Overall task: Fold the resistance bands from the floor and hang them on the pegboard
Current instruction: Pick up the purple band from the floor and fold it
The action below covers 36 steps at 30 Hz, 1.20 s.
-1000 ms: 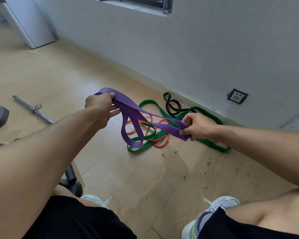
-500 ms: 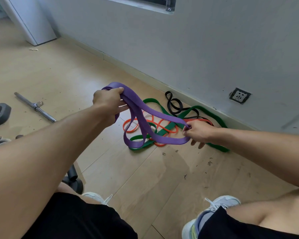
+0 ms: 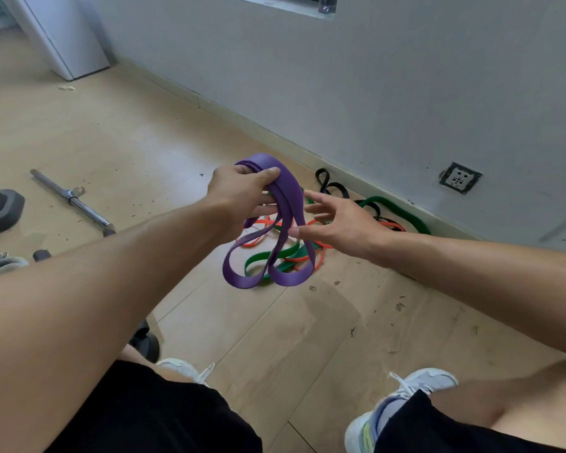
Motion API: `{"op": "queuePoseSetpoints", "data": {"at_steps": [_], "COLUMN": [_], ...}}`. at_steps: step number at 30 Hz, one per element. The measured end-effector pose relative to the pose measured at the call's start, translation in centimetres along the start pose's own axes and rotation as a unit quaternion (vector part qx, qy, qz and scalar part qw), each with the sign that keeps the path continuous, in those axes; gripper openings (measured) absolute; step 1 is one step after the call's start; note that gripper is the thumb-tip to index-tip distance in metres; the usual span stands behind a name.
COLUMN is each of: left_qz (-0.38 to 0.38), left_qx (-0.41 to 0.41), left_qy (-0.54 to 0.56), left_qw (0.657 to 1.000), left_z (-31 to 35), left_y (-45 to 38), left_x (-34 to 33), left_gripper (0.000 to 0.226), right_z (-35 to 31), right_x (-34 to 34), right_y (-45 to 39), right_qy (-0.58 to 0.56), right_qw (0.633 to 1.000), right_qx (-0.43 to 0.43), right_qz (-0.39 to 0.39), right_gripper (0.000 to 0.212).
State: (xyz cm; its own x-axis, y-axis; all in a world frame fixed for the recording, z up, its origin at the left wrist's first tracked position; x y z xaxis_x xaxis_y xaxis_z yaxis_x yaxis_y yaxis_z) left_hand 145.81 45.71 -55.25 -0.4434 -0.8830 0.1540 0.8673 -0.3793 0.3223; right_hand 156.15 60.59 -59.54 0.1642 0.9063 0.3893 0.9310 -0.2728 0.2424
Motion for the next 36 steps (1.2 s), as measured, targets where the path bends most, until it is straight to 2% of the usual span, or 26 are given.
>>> {"op": "queuePoseSetpoints", "data": {"at_steps": [5, 7, 10, 15, 17, 19, 22, 24, 25, 28, 29, 31, 33, 36], "left_qz": [-0.034, -0.052, -0.06, -0.055, -0.072, -0.103, -0.098, -0.082, -0.09, -0.164, -0.18, -0.188, -0.187, -0.193], "left_qx": [0.005, 0.015, 0.036, 0.06, 0.079, 0.084, 0.01, -0.062, -0.088, -0.146, -0.165, -0.192, -0.205, -0.21], "left_qy": [0.01, 0.024, 0.05, 0.085, 0.049, -0.06, -0.276, -0.341, -0.349, -0.393, -0.412, -0.427, -0.413, -0.413], "left_qw": [0.999, 0.998, 0.996, 0.993, 0.993, 0.989, 0.956, 0.935, 0.929, 0.893, 0.878, 0.863, 0.867, 0.865], "left_z": [-0.1, -0.1, -0.1, 0.1, 0.0, -0.5, -0.9, -0.5, -0.4, -0.4, -0.5, -0.5, -0.2, 0.1], "left_y": [0.5, 0.7, 0.6, 0.6, 0.7, 0.9, 0.3, -0.3, -0.3, 0.2, 0.5, 0.7, 1.0, 1.1], "left_x": [-1.1, -1.6, -2.0, -2.2, -2.0, -1.5, -0.3, 0.0, -0.1, -1.3, -1.8, -2.6, -3.0, -3.1], "left_gripper": [0.031, 0.028, 0.03, 0.03, 0.031, 0.037, 0.036, 0.027, 0.032, 0.07, 0.071, 0.056, 0.044, 0.04], "right_z": [-0.2, 0.1, 0.3, -0.2, -0.9, -1.8, -2.3, -2.2, -2.1, -2.2, -2.2, -2.2, -2.1, -1.6], "right_x": [-0.8, -0.7, -0.4, 0.4, 1.1, 1.9, 2.8, 3.2, 3.4, 3.7, 3.7, 3.9, 4.1, 4.4], "right_y": [0.5, 0.5, 0.5, 0.3, 0.3, 0.2, -0.1, -0.1, -0.1, 0.3, 0.4, 0.6, 0.7, 0.9], "right_qy": [-0.027, -0.043, -0.067, -0.036, -0.022, 0.005, 0.049, 0.098, 0.119, 0.145, 0.143, 0.137, 0.12, 0.093], "right_qw": [0.999, 0.999, 0.997, 0.993, 0.988, 0.984, 0.988, 0.987, 0.986, 0.982, 0.981, 0.981, 0.982, 0.984], "right_qx": [0.02, 0.024, 0.035, 0.09, 0.117, 0.136, 0.132, 0.126, 0.119, 0.111, 0.109, 0.107, 0.104, 0.091], "right_qz": [-0.023, -0.015, 0.018, 0.074, 0.1, 0.114, 0.057, 0.007, -0.012, -0.056, -0.068, -0.086, -0.102, -0.118], "right_gripper": [0.046, 0.036, 0.032, 0.032, 0.033, 0.032, 0.028, 0.029, 0.032, 0.036, 0.035, 0.031, 0.025, 0.022]}}
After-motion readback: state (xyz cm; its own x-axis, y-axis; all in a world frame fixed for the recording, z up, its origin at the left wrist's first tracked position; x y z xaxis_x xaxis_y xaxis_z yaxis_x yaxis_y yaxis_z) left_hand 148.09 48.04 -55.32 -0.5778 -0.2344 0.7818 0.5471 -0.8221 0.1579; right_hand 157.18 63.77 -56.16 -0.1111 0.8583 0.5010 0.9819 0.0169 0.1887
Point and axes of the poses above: each hand's wrist, its own y-axis away from the middle knuckle, its own x-axis out of the back of the hand, z = x × y, the point moved 5 cm from there along -y, towards the middle knuckle, and after that the axes turned 9 degrees about -y, right-handed, at the moved point
